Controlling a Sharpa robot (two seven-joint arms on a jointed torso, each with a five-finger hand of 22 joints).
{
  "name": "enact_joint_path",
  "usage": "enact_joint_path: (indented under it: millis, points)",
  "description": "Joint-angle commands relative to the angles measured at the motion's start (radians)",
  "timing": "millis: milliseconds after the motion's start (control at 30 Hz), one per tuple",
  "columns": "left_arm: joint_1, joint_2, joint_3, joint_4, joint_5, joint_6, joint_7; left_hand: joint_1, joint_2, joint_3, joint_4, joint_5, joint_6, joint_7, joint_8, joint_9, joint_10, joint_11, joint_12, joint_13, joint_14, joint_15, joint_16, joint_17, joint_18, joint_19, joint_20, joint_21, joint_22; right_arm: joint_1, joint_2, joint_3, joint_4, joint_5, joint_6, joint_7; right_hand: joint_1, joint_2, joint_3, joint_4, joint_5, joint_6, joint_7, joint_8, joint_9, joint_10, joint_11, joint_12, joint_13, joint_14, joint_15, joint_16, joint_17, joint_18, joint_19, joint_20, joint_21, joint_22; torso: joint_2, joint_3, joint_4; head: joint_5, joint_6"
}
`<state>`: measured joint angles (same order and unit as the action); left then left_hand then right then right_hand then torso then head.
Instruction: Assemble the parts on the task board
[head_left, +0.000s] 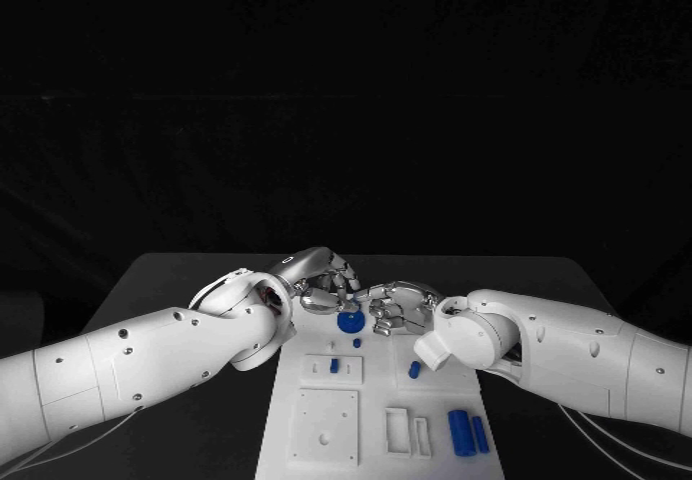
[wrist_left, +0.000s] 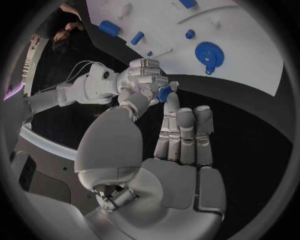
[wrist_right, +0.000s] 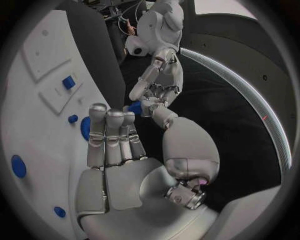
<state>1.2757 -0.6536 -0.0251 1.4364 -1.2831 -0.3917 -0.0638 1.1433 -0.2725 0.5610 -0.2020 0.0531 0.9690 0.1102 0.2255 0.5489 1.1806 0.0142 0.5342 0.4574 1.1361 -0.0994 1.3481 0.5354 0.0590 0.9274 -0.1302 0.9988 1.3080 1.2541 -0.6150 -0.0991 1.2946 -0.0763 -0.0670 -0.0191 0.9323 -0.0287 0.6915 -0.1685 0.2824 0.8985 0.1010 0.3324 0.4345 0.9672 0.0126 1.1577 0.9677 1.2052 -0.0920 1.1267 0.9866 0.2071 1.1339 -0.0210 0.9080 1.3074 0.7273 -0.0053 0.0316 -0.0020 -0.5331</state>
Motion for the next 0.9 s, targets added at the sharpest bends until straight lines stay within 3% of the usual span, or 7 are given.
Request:
enact_joint_path:
  millis: [33, 233, 900]
  points:
    - [0.001, 0.006, 0.001, -0.002, -0.027, -0.001, 0.004, 0.001, -0.006, -0.006, 0.000, -0.004, -0.019, 0.015, -0.002, -0.001, 0.007, 0.001, -0.004, 0.000, 0.002, 0.005, -0.004, 0.000, 0.019, 0.003, -0.060, -0.007, 0.009, 0.000, 0.000, 0.000, 0.003, -0.007, 0.019, 0.012, 0.000, 0.010, 0.005, 0.000, 0.001, 0.078, 0.015, 0.008, 0.008, -0.001, -0.007, 0.004, -0.002, -0.001, -0.009, 0.002, 0.002, 0.055, 0.002, -0.004, 0.006, 0.020, 0.000, 0.0001, -0.0001, 0.001, 0.000]
    - [0.001, 0.009, 0.001, -0.003, -0.037, 0.003, 0.002, 0.006, 0.001, -0.009, -0.002, -0.003, -0.017, 0.014, 0.000, -0.001, 0.009, 0.000, -0.004, 0.001, 0.003, 0.003, -0.003, 0.001, 0.021, 0.004, -0.061, -0.007, 0.008, 0.000, 0.000, 0.000, 0.004, -0.007, 0.020, 0.012, 0.000, 0.011, 0.005, -0.001, 0.001, 0.078, 0.015, 0.008, 0.008, -0.001, -0.007, 0.004, -0.002, -0.002, -0.009, 0.002, 0.002, 0.055, 0.002, -0.004, 0.006, 0.020, 0.000, -0.0003, -0.0010, 0.001, 0.001]
    - [0.001, 0.014, 0.001, -0.009, -0.045, 0.025, -0.003, 0.055, 0.064, 0.019, 0.003, -0.001, 0.046, -0.005, 0.036, 0.008, 0.026, -0.015, -0.007, 0.002, 0.006, -0.010, -0.001, 0.004, 0.019, 0.008, -0.066, -0.008, 0.008, 0.000, 0.000, 0.000, 0.006, -0.008, 0.025, 0.011, -0.001, 0.011, 0.007, -0.003, 0.001, 0.079, 0.015, 0.008, 0.009, -0.001, -0.007, 0.004, -0.002, -0.002, -0.009, 0.002, 0.002, 0.055, 0.001, -0.004, 0.007, 0.020, 0.000, -0.0008, -0.0001, 0.001, 0.001]
